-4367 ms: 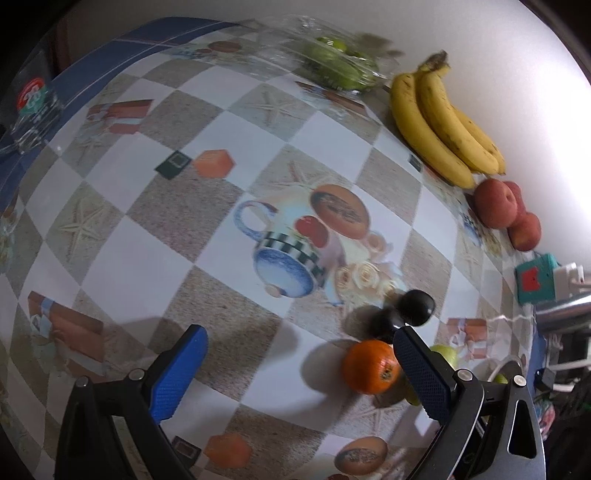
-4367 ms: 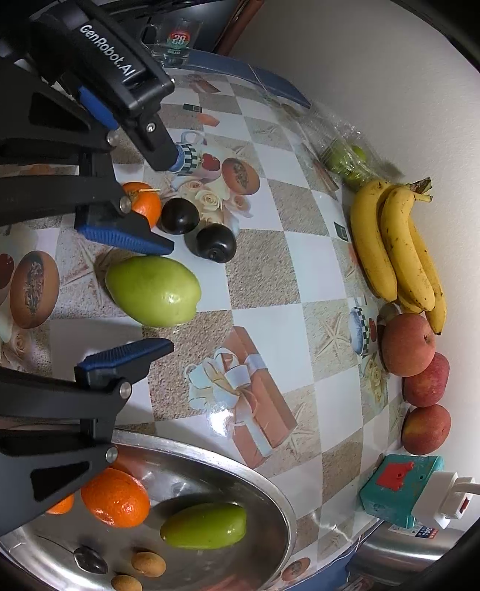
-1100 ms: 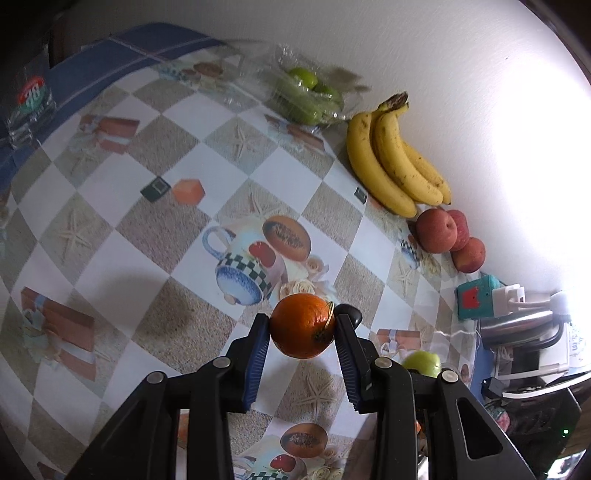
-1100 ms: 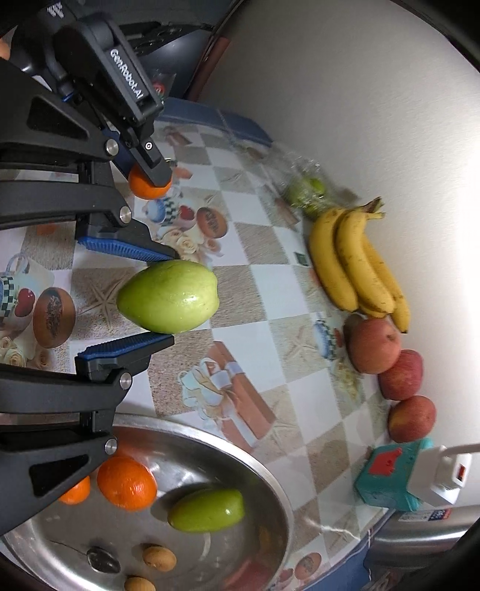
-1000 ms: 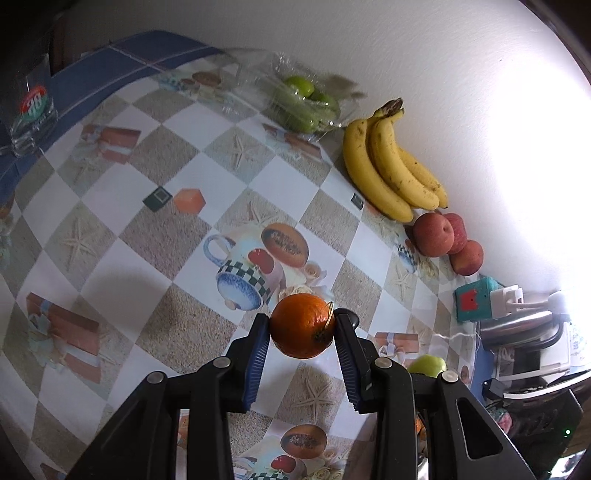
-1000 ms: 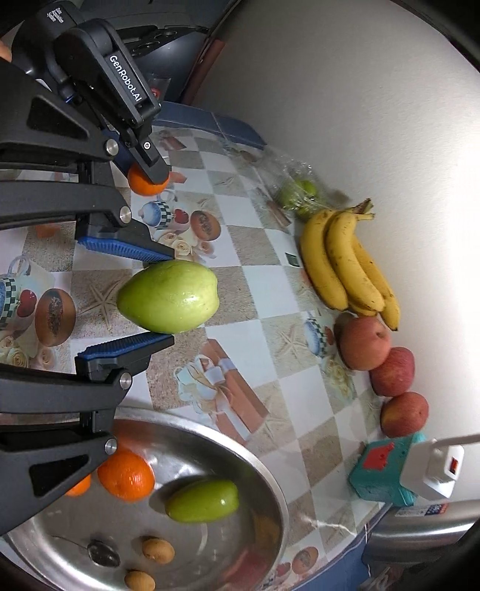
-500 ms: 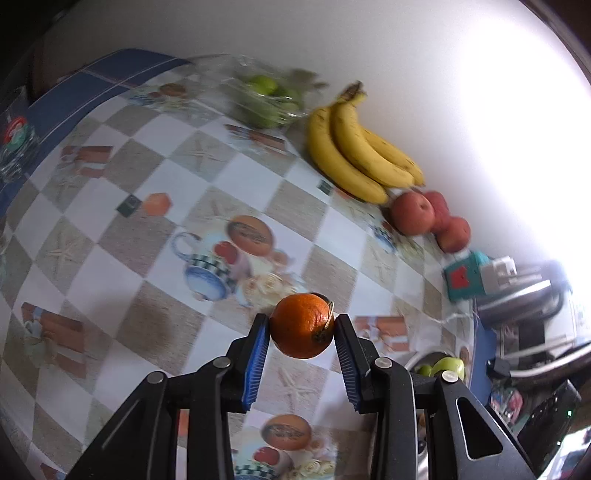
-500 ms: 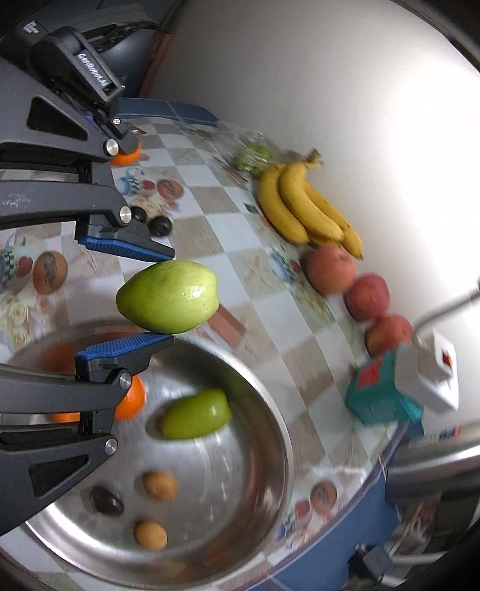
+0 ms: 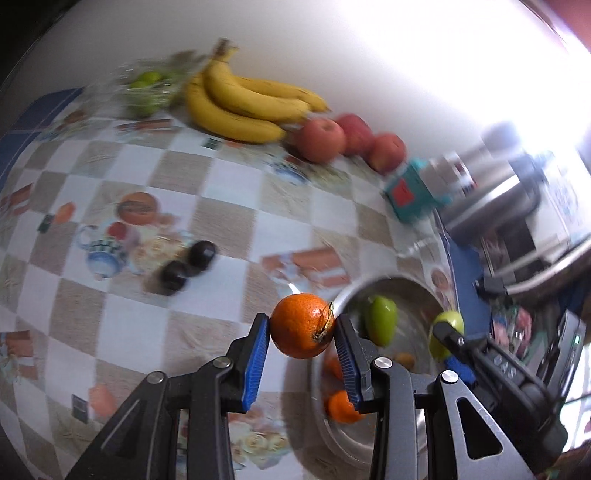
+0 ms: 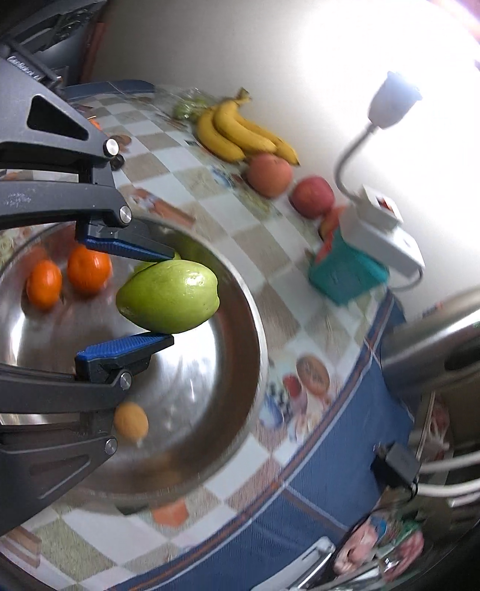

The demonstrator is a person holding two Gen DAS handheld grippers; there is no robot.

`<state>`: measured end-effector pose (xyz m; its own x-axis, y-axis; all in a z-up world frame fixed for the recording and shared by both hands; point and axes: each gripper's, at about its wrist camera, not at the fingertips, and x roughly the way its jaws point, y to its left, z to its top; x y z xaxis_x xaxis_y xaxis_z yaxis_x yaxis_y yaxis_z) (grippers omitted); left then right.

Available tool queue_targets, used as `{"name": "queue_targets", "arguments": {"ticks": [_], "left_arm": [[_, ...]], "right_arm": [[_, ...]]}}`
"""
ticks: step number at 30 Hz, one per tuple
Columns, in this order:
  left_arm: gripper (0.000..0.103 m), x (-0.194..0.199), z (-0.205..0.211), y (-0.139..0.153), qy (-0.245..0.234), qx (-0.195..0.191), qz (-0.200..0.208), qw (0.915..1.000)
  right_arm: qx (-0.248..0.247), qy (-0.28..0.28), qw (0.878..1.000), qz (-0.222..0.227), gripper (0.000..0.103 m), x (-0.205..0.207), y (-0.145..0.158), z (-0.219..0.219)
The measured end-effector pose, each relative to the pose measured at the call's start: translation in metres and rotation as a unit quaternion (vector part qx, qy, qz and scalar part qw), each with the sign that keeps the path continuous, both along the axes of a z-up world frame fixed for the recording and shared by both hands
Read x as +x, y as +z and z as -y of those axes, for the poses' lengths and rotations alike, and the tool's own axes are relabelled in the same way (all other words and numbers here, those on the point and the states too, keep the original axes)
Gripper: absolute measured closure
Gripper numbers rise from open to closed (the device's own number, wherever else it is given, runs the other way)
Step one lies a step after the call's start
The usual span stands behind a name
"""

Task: Organize fruits
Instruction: 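Lift and carry the orange in the left tool while the right tool carries the apple over the basin, then open the left tool to drop the orange while the right tool releases the apple into the basin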

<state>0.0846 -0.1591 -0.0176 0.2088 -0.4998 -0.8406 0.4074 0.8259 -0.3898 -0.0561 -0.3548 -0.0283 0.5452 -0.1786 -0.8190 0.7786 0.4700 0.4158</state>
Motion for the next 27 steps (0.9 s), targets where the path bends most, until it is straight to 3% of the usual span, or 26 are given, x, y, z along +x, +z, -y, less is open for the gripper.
{"name": "queue_targets", "arguments": {"ticks": [7,27], "left_arm": [[0.064,-0.025,0.034,-0.010,-0.058,0.023,0.009,0.9980],[0.064,-0.033,0.053,-0.032,-0.090,0.063,0.001,0.9939]], "right_arm": [[-0.003,-0.024,1.000,-0.007,0.062,-0.016,-0.001,0.013],[-0.007,-0.019,0.998,-0.058,0.062,-0.007,-0.027,0.017]]}}
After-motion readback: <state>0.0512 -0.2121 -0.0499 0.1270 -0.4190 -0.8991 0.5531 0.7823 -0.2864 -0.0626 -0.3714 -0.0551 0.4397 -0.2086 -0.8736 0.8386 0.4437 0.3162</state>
